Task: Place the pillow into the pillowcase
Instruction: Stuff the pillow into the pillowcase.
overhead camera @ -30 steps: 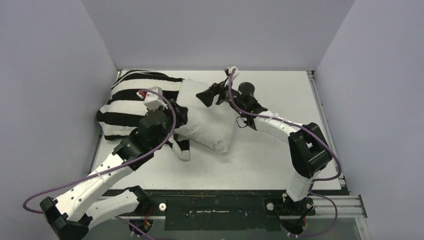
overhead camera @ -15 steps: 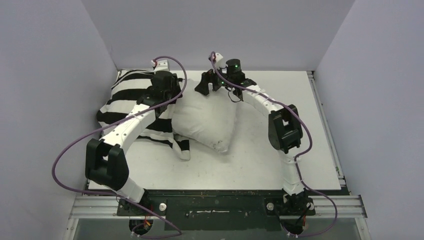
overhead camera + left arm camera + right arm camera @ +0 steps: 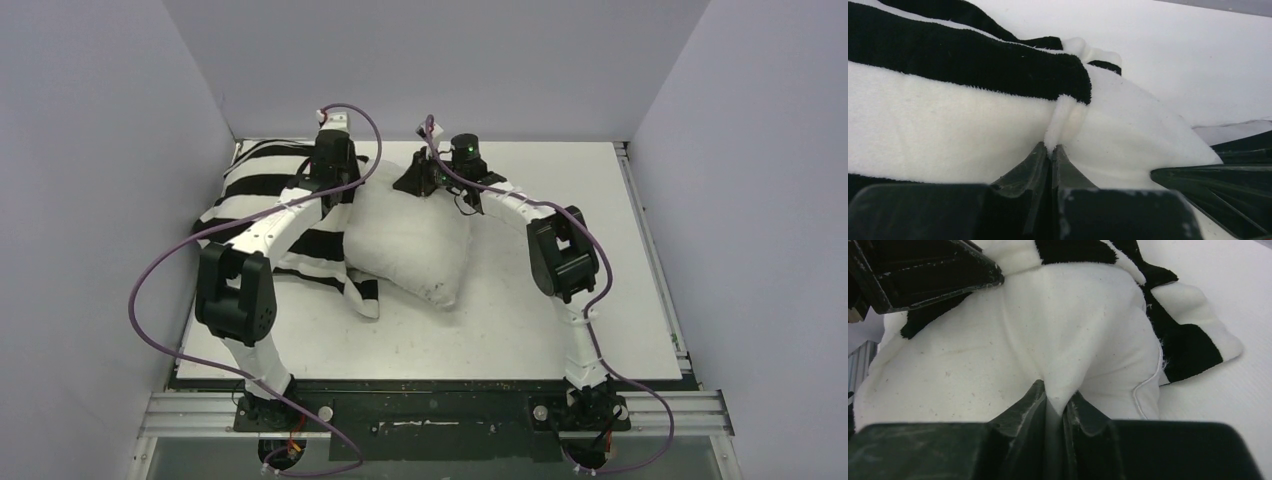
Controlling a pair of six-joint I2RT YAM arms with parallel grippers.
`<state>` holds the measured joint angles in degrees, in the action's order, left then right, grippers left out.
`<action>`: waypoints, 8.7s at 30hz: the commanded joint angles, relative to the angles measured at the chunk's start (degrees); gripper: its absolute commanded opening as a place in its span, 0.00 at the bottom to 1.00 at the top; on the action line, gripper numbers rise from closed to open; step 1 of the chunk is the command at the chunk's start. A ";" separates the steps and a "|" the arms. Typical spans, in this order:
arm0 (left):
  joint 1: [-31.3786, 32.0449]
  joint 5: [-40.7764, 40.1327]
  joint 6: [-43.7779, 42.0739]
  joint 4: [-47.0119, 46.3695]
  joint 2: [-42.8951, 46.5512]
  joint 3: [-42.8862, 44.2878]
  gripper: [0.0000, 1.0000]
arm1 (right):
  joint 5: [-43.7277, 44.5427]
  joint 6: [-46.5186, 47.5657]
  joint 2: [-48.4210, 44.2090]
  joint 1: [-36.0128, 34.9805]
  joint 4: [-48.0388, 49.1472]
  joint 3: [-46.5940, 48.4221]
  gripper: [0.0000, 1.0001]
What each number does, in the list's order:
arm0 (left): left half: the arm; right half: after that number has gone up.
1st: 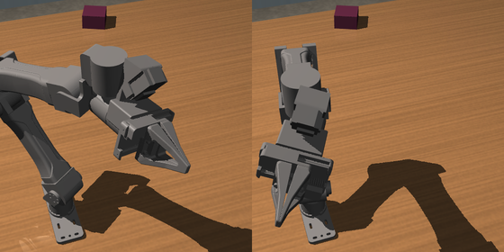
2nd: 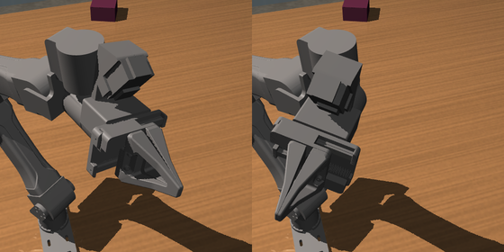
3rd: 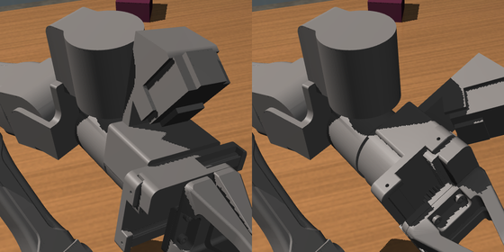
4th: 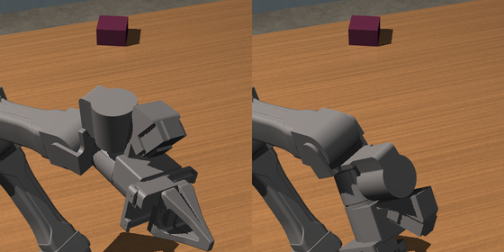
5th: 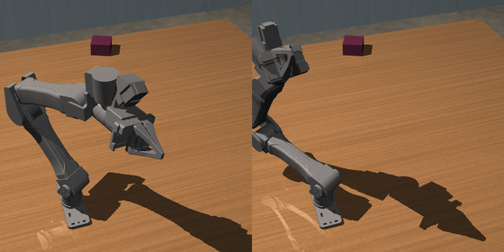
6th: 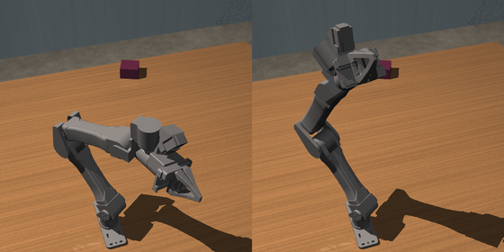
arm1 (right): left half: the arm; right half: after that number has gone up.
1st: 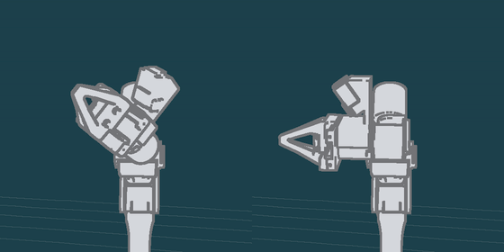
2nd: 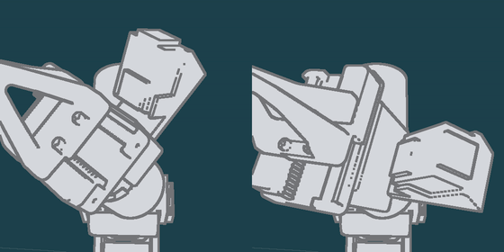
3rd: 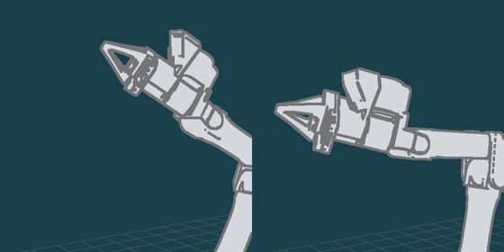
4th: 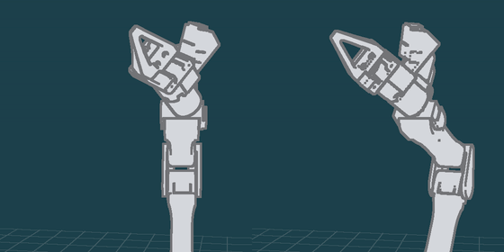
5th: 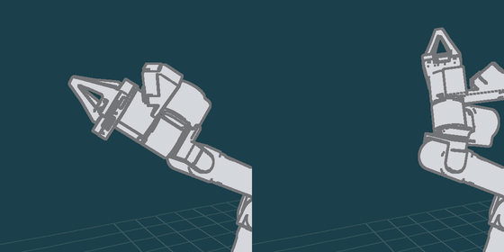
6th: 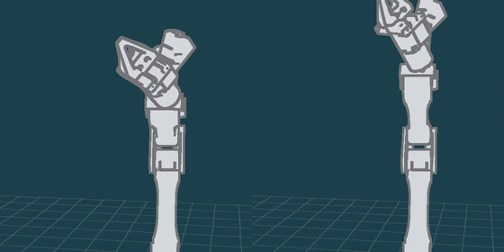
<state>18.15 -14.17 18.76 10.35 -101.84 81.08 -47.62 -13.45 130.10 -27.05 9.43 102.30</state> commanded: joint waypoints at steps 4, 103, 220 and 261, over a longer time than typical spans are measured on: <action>5.72 7.14 3.56 -2.59 5.73 6.54 0.00 | -1.23 -12.59 -4.25 -3.70 15.79 -6.54 0.00; 5.39 18.25 33.42 -32.41 14.78 -45.72 0.00 | 49.25 -1.53 -18.45 -13.70 27.15 -38.27 0.00; 25.96 3.99 3.15 13.09 12.61 1.96 0.57 | 14.39 -1.62 -47.76 22.90 -21.80 -38.42 0.97; 49.14 17.46 28.60 -15.10 -1.97 8.57 0.00 | 62.82 -56.02 -49.87 -6.28 62.15 -89.65 0.46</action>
<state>62.33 -10.00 37.30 12.01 -103.02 89.73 8.78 -64.07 73.10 -29.41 55.35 10.26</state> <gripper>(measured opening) 0.020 0.470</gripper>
